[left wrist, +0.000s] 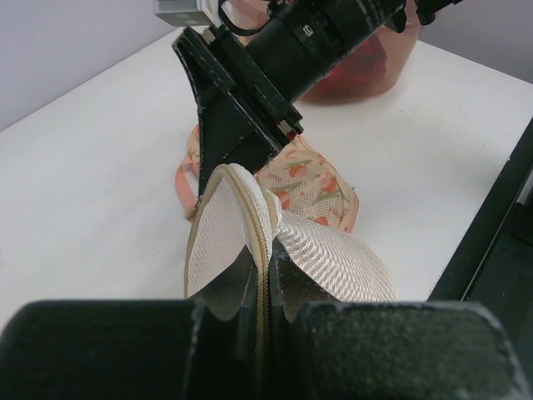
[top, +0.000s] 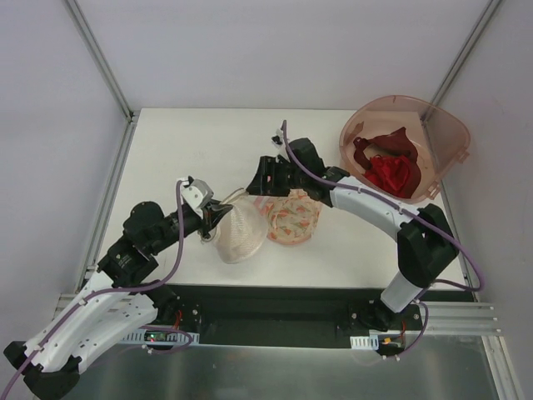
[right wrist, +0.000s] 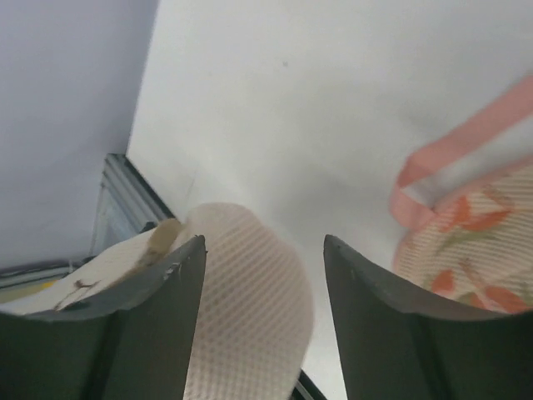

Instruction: Unzip the laundry bag and remove the bra

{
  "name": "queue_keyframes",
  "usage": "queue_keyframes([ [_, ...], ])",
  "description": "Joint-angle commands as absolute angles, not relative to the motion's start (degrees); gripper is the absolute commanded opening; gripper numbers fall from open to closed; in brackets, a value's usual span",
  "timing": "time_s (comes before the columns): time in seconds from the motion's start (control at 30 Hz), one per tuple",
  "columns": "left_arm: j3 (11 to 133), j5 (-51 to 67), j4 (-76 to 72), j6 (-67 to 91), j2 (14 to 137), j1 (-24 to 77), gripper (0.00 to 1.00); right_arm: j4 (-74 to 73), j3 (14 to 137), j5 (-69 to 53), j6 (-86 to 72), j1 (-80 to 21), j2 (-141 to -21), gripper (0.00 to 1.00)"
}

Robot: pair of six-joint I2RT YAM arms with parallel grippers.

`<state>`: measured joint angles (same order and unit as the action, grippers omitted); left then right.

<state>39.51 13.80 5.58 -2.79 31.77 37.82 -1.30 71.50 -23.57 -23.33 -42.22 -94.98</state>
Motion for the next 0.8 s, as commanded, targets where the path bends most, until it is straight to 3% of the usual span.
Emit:
queue_keyframes([
  [0.0,43.3,11.7,2.5,-4.8,32.9,38.0,0.0,-11.9,73.5,-11.2,-19.6,-41.2,-90.3,0.63],
  [0.03,43.9,10.6,3.2,-5.4,33.4,38.0,0.0,-13.0,73.1,-9.6,-19.1,-41.0,-89.0,0.65],
  [0.07,44.1,9.9,4.0,-5.4,33.8,38.0,0.0,-14.7,72.2,-7.9,-18.5,-41.0,-87.4,0.76],
  [0.2,44.0,6.9,4.4,-5.1,36.0,38.0,0.0,-17.8,68.0,2.4,-16.3,-39.6,-79.7,0.79],
  [0.47,46.6,0.7,6.3,-6.3,41.1,38.0,0.0,-21.1,60.0,8.2,-14.4,-37.6,-67.6,0.8],
  [0.77,43.6,0.4,6.9,-4.8,43.4,38.1,0.0,-22.1,53.7,9.2,-14.8,-37.5,-64.4,0.8],
])
